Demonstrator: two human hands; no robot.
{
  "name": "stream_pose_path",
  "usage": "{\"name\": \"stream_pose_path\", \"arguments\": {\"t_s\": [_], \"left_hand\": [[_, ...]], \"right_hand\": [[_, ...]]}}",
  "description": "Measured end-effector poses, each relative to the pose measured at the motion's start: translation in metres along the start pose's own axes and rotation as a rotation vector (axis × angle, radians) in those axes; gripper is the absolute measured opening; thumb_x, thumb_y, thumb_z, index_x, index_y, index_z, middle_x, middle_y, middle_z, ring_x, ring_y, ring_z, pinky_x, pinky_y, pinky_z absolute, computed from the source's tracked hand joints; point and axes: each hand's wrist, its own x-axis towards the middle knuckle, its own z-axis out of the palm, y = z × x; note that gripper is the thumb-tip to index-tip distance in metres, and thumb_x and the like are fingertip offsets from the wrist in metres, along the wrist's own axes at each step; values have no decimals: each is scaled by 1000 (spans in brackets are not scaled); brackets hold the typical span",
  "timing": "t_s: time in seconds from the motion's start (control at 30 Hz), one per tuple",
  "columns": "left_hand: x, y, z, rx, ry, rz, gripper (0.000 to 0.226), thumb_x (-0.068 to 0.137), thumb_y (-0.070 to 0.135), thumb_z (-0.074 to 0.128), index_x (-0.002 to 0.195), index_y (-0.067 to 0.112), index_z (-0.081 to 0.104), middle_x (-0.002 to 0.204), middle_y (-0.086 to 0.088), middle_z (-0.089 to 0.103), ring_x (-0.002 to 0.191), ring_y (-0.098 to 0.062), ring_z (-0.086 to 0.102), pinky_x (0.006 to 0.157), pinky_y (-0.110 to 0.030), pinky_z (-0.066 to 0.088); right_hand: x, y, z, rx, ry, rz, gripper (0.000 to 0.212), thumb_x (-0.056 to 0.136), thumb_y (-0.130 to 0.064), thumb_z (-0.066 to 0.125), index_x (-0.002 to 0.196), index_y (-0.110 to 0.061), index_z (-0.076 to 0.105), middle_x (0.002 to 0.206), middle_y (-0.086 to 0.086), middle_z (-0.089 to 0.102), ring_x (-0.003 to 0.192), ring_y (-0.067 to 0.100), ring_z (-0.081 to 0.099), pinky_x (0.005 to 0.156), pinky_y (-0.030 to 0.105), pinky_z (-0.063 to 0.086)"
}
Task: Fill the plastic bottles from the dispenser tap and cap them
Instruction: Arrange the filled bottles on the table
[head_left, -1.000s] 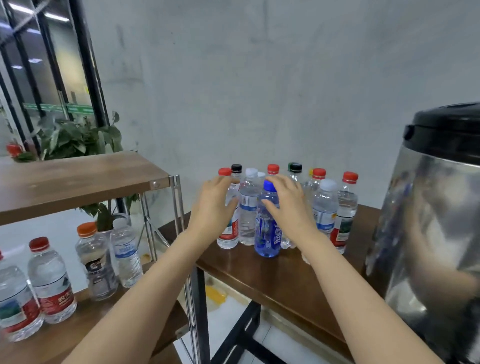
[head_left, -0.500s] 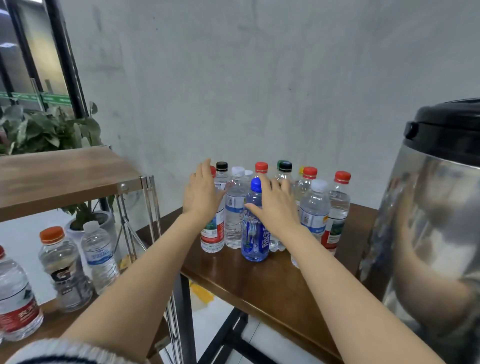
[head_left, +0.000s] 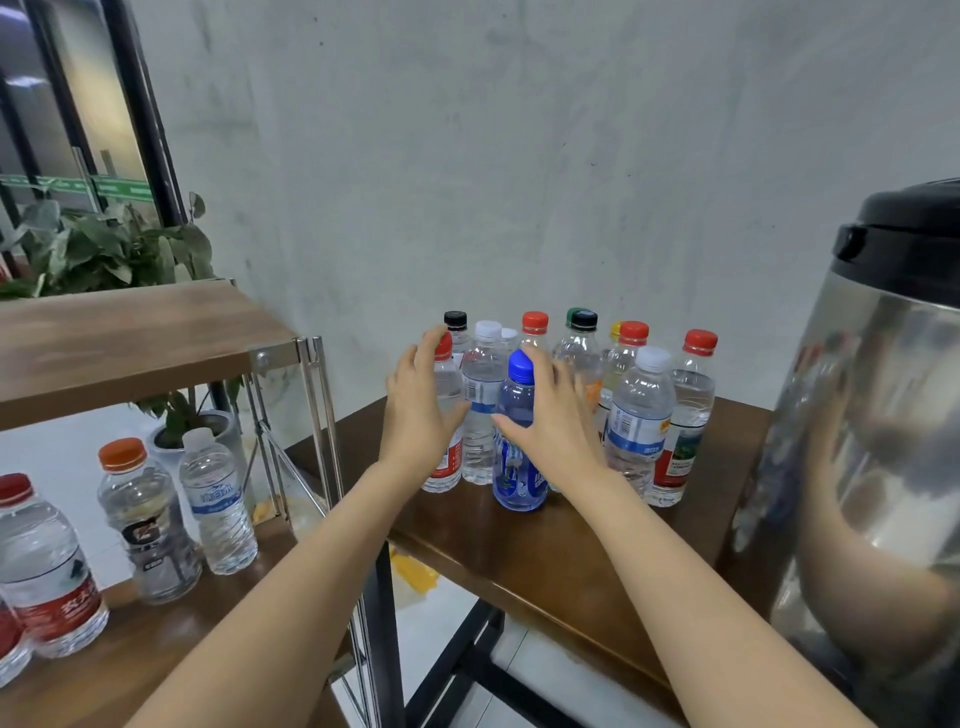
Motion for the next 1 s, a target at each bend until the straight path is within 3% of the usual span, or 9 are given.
{"name": "stream_pose_path", "arguments": {"t_s": [0.1,0.27,0.4,0.5,0.57,0.63,0.7,0.83,1.0], "left_hand": [[-12,2,1,-40,-25,35,91,80,8,79,146,40,25,142,2,47,128,-19,47,103,-37,46],[-26,7,-1,-29,-49,81,89,83,8,77,144,45,23,142,1,46,129,-17,45,101,-30,42],[-45,16,-12,-50,-53,93,89,84,8,76,141,51,23,141,3,46,128,-13,44,97,-23,35],[-60,19,-25,-61,-50,103,87,83,11,78,146,43,27,140,0,47,127,-13,46,100,-28,41],[-70,20,-35,-74,-44,111,88,81,12,79,145,43,27,139,2,48,126,-11,47,101,-29,43],[-82,22,-49,-68,-36,107,88,79,13,81,144,44,29,138,8,47,123,-2,43,100,-17,39],[-95,24,-64,-67,-31,90,92,78,12,82,142,47,27,135,16,43,120,7,39,96,-10,33],[-126,21,-101,-68,-15,39,94,74,10,84,143,44,30,136,17,44,124,1,43,104,-26,39],[-159,10,-146,5,-3,-27,98,73,16,86,141,53,27,144,11,49,128,-8,49,103,-33,46]], "right_hand": [[-8,-1,4,156,-3,-8,85,85,-31,76,150,-27,22,140,7,42,124,23,48,95,33,48],[-19,-6,2,190,2,-32,80,87,-27,74,151,-29,26,144,4,41,125,18,48,85,20,41],[-35,-12,1,228,34,-63,77,86,-26,75,149,-29,31,144,0,40,125,15,46,83,23,47],[-49,-19,1,210,52,-105,76,85,-24,76,147,-30,32,144,-1,42,125,18,49,79,23,48],[-58,-26,-1,206,39,-107,76,85,-22,77,148,-28,34,145,-1,43,128,19,48,85,28,51],[-67,-36,-6,220,27,-98,76,85,-23,76,148,-28,34,147,-1,43,130,18,47,92,35,51],[-77,-48,-10,259,17,-100,74,86,-24,75,147,-30,35,147,-4,43,130,15,46,92,33,50],[-97,-75,-12,318,-14,-137,73,85,-27,75,145,-36,35,144,-10,44,126,8,46,88,21,44],[-113,-113,-1,448,-136,-156,73,83,-30,78,142,-40,36,139,-13,49,118,5,52,91,25,51]]}}
